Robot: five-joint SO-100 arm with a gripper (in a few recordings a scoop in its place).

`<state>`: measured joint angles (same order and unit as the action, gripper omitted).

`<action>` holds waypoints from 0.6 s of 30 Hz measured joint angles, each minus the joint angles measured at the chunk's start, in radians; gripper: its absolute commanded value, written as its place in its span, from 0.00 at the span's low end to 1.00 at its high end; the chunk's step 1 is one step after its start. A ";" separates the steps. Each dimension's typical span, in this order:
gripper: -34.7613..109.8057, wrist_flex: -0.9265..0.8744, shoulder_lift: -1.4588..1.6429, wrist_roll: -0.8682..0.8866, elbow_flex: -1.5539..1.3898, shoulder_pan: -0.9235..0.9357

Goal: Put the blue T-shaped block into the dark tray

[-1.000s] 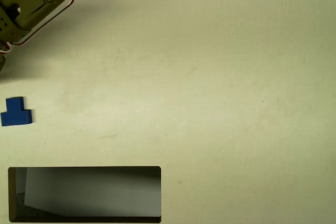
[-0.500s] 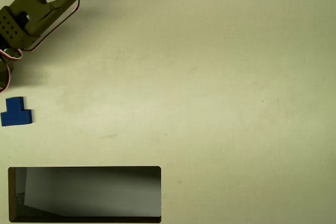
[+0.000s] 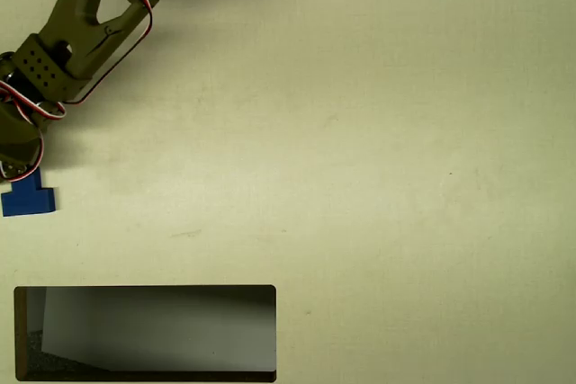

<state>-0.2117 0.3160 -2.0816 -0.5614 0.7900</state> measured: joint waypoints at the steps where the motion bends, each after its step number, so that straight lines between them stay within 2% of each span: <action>1: 0.24 0.012 -0.012 0.000 0.000 -0.003; 7: 0.24 0.069 -0.034 0.003 0.003 -0.035; 18: 0.24 0.166 -0.081 0.067 0.006 -0.206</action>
<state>-0.0460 0.2347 -2.0141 -0.5553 0.5844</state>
